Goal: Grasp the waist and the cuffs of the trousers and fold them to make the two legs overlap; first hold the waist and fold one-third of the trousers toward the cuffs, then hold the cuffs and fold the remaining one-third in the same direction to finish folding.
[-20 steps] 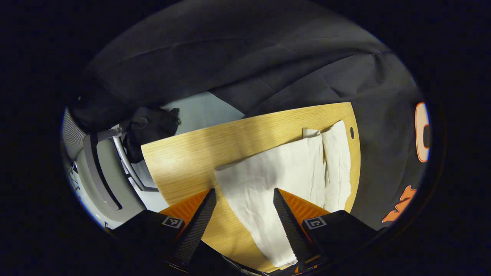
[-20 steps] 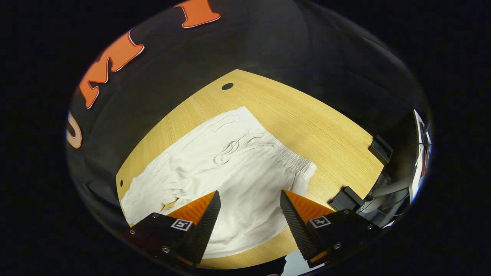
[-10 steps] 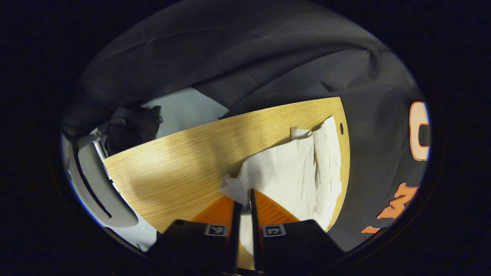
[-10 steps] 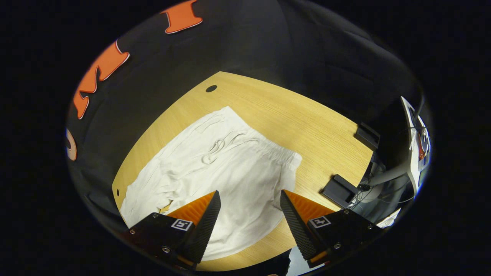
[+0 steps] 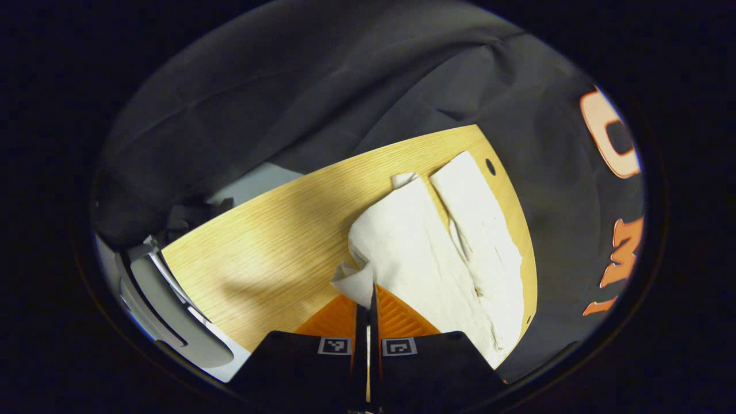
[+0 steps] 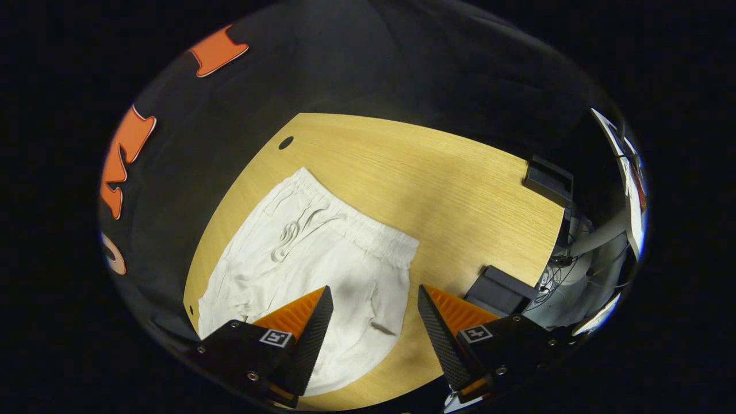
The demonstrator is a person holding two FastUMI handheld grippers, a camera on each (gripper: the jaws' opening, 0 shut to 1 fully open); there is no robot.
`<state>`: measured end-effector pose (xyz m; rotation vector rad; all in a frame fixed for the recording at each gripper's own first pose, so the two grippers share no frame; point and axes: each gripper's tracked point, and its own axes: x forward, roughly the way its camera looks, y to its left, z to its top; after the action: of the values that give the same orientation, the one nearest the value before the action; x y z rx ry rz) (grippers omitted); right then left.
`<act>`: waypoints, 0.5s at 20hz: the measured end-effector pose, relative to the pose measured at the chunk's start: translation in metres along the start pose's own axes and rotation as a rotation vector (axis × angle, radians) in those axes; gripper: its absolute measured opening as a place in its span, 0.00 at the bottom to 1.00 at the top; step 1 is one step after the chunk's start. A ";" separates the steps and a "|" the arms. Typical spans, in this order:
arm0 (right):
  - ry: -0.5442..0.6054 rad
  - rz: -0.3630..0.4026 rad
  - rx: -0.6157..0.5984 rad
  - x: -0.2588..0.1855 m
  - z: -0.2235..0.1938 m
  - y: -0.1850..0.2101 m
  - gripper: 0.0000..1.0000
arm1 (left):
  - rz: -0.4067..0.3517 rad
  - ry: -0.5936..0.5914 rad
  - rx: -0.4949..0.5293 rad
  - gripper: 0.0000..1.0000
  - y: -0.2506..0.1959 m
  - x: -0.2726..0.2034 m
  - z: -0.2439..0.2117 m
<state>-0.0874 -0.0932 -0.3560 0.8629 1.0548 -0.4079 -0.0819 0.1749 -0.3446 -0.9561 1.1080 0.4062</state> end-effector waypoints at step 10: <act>0.045 0.052 0.109 0.049 0.003 0.011 0.65 | -0.018 -0.098 -0.022 0.06 -0.036 -0.034 -0.002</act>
<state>-0.0559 -0.0840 -0.3941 0.9984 1.0570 -0.4071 -0.0729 0.1588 -0.2986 -0.9554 1.0072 0.4464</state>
